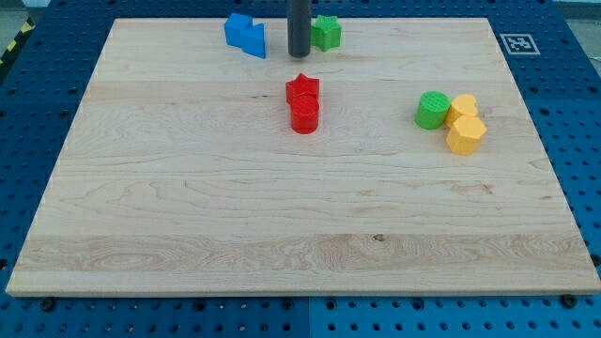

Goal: Slide the green star slightly right

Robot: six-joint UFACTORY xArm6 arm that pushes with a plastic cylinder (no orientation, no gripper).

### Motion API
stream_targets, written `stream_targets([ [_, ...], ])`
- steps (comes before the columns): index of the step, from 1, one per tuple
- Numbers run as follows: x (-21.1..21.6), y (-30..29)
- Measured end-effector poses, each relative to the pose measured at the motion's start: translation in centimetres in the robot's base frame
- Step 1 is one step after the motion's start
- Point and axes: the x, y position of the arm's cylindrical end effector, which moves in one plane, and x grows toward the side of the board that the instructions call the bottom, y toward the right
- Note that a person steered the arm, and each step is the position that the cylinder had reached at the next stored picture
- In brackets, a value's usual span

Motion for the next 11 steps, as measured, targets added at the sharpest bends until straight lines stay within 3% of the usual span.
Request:
stream_targets([
  [3,-3.4,-0.9],
  [7,-3.5,1.9],
  [11,1.1,9.3],
])
